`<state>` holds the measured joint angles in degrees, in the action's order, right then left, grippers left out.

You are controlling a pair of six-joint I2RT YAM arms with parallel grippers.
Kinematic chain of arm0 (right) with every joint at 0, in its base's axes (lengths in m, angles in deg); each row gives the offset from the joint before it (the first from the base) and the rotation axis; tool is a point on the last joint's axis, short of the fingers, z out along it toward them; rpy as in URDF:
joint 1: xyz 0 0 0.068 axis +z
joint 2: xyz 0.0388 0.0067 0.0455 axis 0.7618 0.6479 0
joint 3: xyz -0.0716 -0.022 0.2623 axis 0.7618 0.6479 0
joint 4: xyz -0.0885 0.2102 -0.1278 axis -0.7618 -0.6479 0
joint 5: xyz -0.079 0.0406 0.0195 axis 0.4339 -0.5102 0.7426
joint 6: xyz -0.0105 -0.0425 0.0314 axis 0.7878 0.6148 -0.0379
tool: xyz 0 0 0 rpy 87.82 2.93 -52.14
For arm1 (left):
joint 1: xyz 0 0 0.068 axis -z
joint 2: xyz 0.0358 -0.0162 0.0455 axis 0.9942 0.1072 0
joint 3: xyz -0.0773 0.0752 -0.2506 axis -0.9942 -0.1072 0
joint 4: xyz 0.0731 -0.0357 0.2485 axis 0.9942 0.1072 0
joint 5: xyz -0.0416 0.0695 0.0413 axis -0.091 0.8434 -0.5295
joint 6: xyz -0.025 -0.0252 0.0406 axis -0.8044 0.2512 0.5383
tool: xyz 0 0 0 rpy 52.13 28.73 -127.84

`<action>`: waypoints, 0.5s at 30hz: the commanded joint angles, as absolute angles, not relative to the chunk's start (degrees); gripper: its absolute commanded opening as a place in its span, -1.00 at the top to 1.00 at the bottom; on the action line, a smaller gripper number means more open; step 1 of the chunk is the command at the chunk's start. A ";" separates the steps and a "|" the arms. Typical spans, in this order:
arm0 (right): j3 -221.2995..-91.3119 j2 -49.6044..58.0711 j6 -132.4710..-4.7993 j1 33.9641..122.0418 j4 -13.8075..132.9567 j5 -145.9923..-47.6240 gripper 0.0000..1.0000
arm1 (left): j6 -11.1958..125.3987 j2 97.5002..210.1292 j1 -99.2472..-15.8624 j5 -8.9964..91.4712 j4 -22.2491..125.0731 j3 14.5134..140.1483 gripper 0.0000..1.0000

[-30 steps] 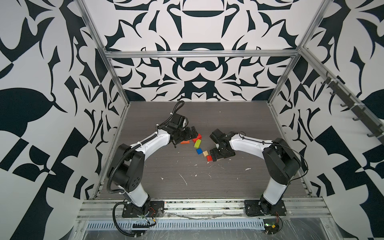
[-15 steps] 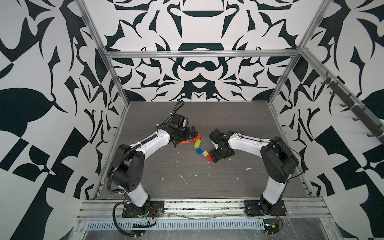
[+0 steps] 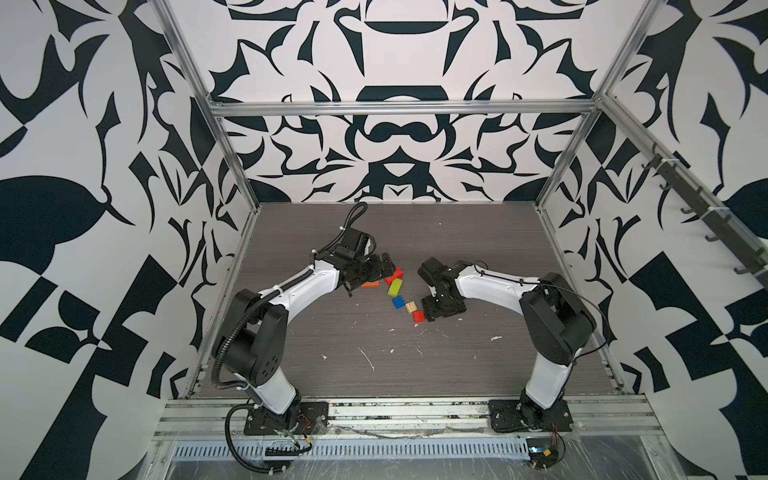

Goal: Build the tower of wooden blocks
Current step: 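Lower the held plank against the nearer side of the two planks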

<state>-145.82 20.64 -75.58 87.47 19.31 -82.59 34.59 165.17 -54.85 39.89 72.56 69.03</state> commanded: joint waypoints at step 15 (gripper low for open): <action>-150.93 23.61 -85.10 85.46 21.53 -78.26 -0.32 | 33.48 160.63 -55.10 39.76 72.09 67.22 -0.99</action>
<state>-149.09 23.80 -84.10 86.31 21.47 -78.72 34.22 162.56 -54.87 40.04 72.36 68.29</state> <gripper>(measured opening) 0.715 0.994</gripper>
